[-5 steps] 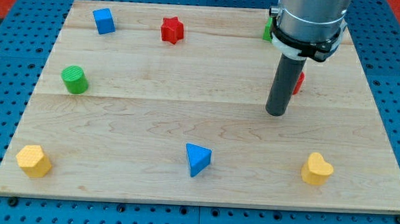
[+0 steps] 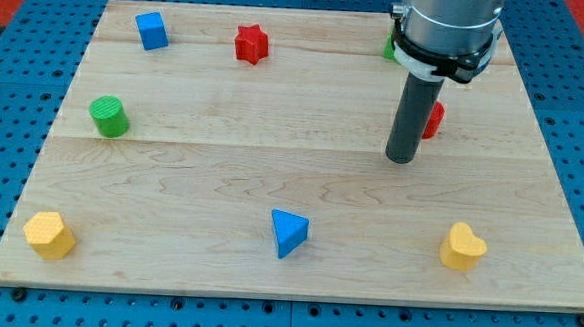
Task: Move the red circle a bit up
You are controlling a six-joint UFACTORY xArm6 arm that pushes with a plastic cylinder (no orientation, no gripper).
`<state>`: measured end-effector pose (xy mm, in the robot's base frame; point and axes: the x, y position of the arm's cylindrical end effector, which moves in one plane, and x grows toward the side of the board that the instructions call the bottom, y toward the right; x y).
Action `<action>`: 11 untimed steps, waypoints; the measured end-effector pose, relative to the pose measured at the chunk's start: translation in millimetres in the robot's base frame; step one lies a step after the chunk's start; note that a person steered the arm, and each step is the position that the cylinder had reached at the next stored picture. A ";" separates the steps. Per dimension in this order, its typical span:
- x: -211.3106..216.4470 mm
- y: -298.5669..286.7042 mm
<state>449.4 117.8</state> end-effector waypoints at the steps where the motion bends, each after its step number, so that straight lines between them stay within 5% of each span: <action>1: 0.0 -1.1; 9: -9.4 -1.9; 11: -69.1 26.0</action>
